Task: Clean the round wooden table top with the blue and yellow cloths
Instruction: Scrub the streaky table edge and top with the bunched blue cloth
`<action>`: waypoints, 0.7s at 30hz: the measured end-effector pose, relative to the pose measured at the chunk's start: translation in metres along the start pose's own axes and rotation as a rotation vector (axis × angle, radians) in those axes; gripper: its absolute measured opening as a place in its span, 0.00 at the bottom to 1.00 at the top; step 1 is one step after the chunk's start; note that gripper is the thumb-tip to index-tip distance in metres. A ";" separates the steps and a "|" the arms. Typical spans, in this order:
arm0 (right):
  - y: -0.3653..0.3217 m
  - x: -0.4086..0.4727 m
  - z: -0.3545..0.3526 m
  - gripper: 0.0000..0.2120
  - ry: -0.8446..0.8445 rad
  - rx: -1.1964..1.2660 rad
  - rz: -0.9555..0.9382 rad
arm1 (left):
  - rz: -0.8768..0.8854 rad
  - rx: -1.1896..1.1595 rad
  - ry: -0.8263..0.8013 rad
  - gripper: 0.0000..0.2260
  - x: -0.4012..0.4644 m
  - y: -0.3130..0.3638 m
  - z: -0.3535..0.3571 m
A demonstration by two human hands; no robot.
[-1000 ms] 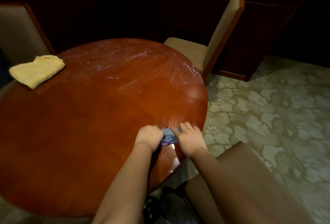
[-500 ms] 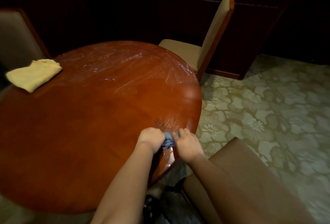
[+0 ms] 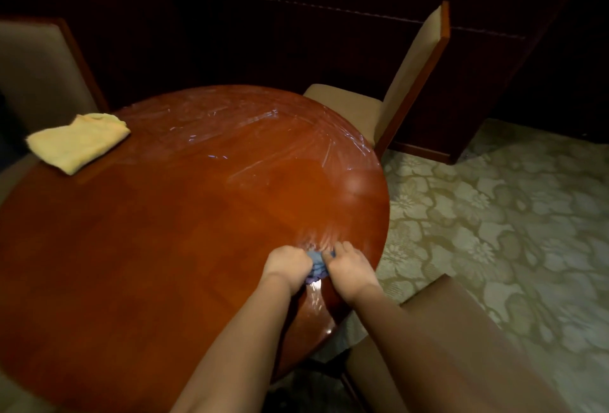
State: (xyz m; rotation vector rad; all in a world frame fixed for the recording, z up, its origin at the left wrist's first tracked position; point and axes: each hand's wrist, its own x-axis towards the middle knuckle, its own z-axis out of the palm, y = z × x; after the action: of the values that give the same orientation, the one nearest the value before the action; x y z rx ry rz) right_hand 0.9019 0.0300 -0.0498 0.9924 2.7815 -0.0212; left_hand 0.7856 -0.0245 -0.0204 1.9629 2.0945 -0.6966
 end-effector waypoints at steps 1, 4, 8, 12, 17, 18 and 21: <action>0.000 0.010 -0.004 0.16 -0.058 -0.003 -0.004 | 0.001 0.000 0.003 0.11 0.007 -0.007 0.000; 0.001 0.040 -0.006 0.16 -0.058 -0.021 0.019 | 0.007 -0.017 0.012 0.11 0.027 -0.030 -0.004; 0.003 0.075 -0.013 0.16 -0.037 -0.050 0.011 | 0.014 -0.074 0.017 0.11 0.052 -0.060 -0.010; 0.007 0.091 -0.020 0.15 -0.070 -0.054 0.001 | 0.002 -0.096 0.001 0.11 0.065 -0.075 -0.012; 0.006 0.097 -0.025 0.14 -0.081 -0.063 0.008 | 0.002 -0.103 -0.002 0.11 0.067 -0.074 -0.015; 0.006 0.097 -0.026 0.14 -0.078 -0.062 0.015 | -0.001 -0.108 0.001 0.12 0.067 -0.074 -0.015; 0.005 0.094 -0.024 0.14 -0.062 -0.065 0.032 | -0.004 -0.113 0.011 0.12 0.067 -0.074 -0.013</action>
State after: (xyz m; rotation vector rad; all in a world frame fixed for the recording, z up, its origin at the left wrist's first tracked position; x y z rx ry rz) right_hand 0.8294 0.0950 -0.0428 1.0030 2.6919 0.0420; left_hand 0.7083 0.0405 -0.0235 1.9076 2.0956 -0.5557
